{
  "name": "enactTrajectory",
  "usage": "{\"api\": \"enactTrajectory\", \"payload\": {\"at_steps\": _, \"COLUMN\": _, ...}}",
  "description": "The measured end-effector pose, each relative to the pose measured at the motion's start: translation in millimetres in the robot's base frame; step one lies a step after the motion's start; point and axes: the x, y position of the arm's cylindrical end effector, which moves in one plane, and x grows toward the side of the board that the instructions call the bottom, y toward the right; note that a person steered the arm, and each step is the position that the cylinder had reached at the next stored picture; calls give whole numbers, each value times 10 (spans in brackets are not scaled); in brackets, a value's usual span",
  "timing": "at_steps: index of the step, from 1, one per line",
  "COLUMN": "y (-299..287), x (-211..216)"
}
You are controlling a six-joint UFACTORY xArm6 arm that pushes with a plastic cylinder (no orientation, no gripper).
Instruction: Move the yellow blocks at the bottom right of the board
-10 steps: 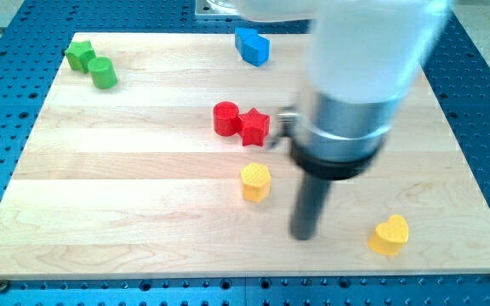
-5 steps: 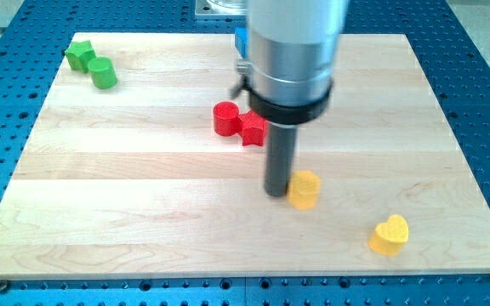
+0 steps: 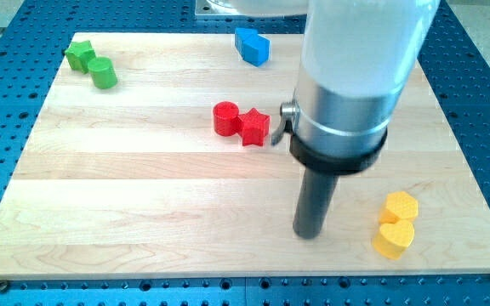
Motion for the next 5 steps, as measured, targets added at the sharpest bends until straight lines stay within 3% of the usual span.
{"api": "enactTrajectory", "payload": {"at_steps": 2, "y": 614, "x": 158}}
{"api": "enactTrajectory", "payload": {"at_steps": 4, "y": 662, "x": 50}}
{"api": "enactTrajectory", "payload": {"at_steps": 5, "y": 608, "x": 285}}
